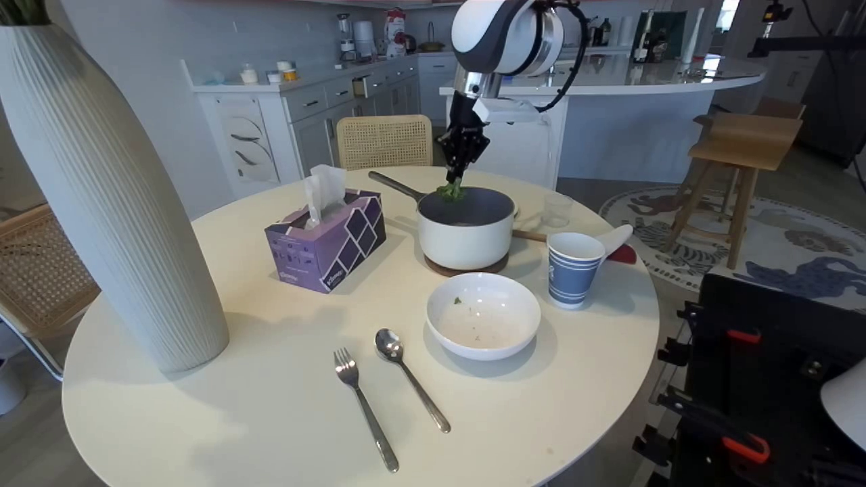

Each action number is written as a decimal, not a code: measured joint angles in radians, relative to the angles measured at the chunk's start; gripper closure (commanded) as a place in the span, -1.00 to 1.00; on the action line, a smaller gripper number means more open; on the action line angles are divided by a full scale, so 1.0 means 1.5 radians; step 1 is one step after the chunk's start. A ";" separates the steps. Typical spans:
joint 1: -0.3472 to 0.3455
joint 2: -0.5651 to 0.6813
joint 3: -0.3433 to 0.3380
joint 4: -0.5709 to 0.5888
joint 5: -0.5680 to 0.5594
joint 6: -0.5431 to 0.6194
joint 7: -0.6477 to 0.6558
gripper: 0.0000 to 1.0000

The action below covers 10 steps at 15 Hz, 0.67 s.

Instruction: Remove the lid from the white pot, pick up the broccoli from the white bowl and place it inside the pot, move the tissue square to the left, pick up the spatula and use it to stir inside the white pot, place the spatula on the table, place the white lid on top of the pot

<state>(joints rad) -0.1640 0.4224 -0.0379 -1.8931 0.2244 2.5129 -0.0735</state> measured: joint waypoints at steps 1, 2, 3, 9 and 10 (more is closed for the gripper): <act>0.000 0.002 -0.001 0.010 0.000 -0.021 0.001 0.92; 0.000 0.003 -0.003 0.019 -0.003 -0.046 0.004 0.92; 0.000 0.004 -0.006 0.029 -0.006 -0.074 0.010 0.92; 0.001 0.006 -0.012 0.063 -0.015 -0.173 0.037 -0.24; 0.001 0.006 -0.012 0.066 -0.015 -0.179 0.041 -0.42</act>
<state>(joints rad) -0.1625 0.4317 -0.0557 -1.7947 0.2021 2.2443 -0.0126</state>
